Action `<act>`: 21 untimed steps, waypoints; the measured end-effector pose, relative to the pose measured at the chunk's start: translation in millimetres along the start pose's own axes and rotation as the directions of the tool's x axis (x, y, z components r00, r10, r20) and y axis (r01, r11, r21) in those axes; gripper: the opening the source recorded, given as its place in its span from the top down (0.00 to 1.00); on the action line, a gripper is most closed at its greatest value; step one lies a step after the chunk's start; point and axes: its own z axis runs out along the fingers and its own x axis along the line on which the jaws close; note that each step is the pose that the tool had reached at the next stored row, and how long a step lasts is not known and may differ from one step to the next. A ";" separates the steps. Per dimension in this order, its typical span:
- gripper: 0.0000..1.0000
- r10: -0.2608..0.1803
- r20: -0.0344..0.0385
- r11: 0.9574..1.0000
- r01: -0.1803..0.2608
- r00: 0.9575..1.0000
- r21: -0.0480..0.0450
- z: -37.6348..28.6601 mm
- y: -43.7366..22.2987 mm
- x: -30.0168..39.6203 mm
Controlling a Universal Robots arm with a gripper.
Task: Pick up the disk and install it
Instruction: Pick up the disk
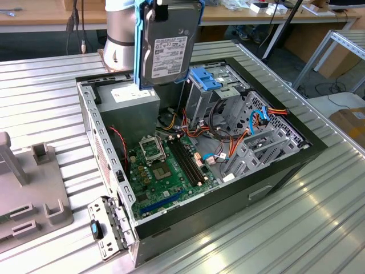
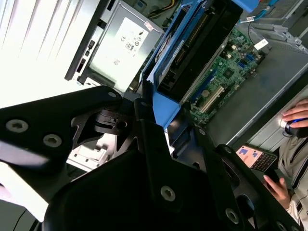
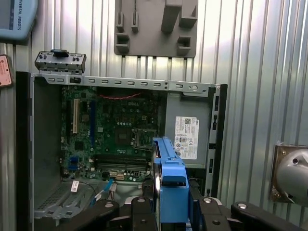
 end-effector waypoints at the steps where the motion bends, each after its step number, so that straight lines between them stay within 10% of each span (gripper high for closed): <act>1: 0.64 0.000 0.000 1.000 0.000 1.000 0.000 0.0 0.3 3.4; 17: 0.64 0.000 0.002 1.000 0.000 1.000 0.000 0.7 4.6 64.4; 21: 0.64 0.000 0.002 1.000 0.000 1.000 0.000 0.8 4.9 67.8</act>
